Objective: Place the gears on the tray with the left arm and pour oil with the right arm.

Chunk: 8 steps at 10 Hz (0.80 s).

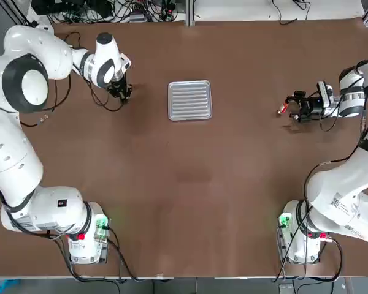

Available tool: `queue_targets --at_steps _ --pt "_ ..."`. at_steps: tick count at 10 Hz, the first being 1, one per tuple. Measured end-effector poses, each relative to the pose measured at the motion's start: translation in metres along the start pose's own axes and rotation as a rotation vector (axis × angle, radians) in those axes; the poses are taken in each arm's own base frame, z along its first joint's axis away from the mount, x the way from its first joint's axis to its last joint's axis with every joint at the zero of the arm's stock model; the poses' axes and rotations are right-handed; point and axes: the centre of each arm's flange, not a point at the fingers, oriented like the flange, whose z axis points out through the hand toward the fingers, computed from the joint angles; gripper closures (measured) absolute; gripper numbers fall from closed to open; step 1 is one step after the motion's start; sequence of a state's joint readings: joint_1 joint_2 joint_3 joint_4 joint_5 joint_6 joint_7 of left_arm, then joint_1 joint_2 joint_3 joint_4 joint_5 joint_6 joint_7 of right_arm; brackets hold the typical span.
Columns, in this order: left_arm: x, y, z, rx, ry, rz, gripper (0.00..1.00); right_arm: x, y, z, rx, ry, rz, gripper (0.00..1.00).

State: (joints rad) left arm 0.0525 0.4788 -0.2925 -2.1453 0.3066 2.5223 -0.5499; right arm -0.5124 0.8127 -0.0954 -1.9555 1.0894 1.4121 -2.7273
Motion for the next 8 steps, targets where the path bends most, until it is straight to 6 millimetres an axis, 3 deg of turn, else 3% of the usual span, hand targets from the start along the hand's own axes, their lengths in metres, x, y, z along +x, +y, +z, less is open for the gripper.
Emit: queue_targets --at_steps 2,4,6,8 --pt "0.003 -0.001 -0.002 -0.001 0.005 -0.006 0.74 0.0 0.002 0.007 0.005 0.014 -0.004 0.02" --pt "0.016 0.008 -0.018 -0.008 0.033 -0.035 0.74 -0.001 0.005 0.019 0.016 0.032 -0.008 0.02" --pt "0.021 0.051 -0.049 -0.029 0.051 -0.087 0.74 -0.001 0.007 0.024 0.021 0.038 -0.014 0.05" --pt "0.006 0.117 -0.077 -0.058 0.068 -0.126 0.74 -0.001 0.007 0.023 0.019 0.038 -0.017 0.13"
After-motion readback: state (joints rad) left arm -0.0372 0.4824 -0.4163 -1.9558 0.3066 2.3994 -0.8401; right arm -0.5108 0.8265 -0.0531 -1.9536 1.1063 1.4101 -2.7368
